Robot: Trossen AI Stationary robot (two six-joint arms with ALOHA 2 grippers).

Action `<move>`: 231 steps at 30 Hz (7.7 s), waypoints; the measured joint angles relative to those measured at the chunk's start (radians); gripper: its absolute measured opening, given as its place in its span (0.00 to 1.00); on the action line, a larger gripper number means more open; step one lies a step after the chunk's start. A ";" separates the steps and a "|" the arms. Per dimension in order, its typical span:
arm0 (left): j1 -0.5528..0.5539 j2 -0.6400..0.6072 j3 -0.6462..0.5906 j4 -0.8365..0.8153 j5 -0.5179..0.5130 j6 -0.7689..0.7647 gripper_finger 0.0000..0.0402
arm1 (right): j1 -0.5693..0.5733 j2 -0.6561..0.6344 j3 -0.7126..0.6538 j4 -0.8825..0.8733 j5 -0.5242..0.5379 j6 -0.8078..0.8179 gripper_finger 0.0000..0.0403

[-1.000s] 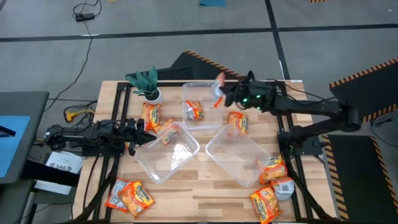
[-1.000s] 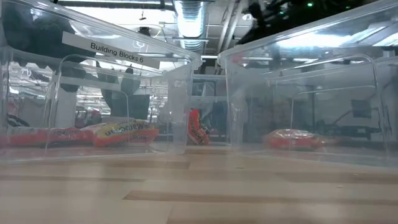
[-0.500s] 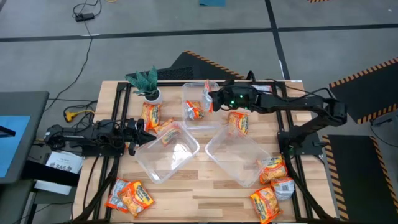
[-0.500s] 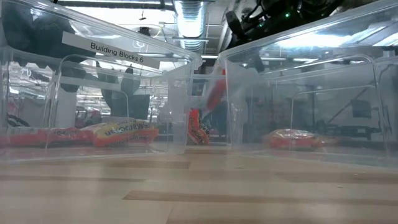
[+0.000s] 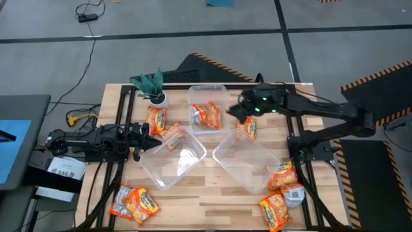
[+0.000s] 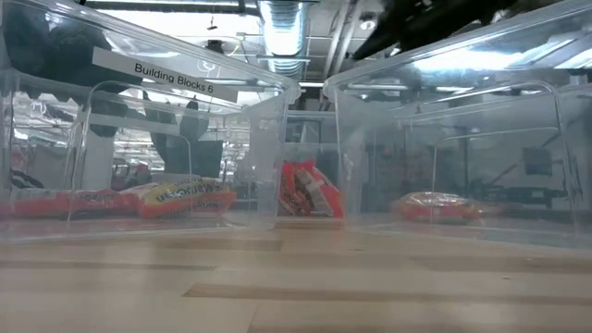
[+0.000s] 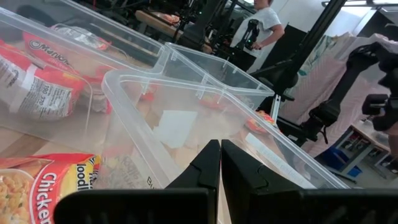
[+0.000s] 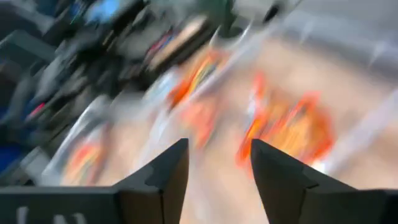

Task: Sort Maruchan noodles
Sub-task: Put the orange noodle pack into the top transparent container, then put the orange noodle pack into the bottom left transparent container

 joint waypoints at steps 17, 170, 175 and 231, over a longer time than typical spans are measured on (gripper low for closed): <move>0.000 0.000 0.000 0.000 0.000 0.000 0.00 | 0.921 -0.377 0.054 -0.617 0.154 1.017 0.45; 0.000 0.011 0.003 0.164 -0.358 -0.014 0.00 | 0.390 -0.181 -0.346 0.290 0.745 -0.376 0.54; 0.000 0.052 0.042 0.133 -0.313 -0.036 0.03 | 0.371 -0.148 -0.346 0.331 0.744 -0.394 0.54; 0.139 1.181 0.534 -0.898 -0.368 -0.381 0.35 | 0.358 -0.150 -0.346 0.334 0.740 -0.365 0.54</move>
